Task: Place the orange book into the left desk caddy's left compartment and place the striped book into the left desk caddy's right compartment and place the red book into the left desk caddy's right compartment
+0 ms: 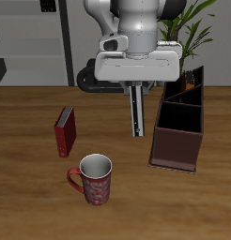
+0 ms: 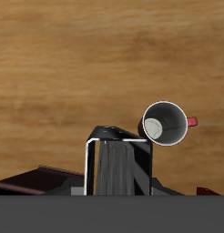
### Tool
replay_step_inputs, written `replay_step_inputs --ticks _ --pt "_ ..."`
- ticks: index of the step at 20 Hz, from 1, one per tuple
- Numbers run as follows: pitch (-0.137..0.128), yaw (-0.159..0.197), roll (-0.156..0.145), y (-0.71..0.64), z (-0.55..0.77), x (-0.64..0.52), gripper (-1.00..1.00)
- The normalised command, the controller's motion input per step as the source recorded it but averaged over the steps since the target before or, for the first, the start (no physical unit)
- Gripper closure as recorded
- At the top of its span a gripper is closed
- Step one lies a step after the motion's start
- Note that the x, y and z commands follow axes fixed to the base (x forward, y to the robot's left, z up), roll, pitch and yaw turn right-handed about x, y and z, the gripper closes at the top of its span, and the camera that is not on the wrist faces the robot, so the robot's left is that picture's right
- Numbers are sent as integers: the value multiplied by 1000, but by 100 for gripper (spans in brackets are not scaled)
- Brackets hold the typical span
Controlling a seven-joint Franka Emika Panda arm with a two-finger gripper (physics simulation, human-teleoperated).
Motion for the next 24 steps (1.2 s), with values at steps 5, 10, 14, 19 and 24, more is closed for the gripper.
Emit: replay_step_inputs --ticks 5,10,14,19,24 --pt "-13 -97 -46 161 280 -296 100" --pt "9 -84 -20 320 178 -300 100" --pt "-19 -51 3 266 229 -286 100" --pt "-20 -13 21 201 246 -218 100" --pt "25 -5 13 216 -94 -78 100"
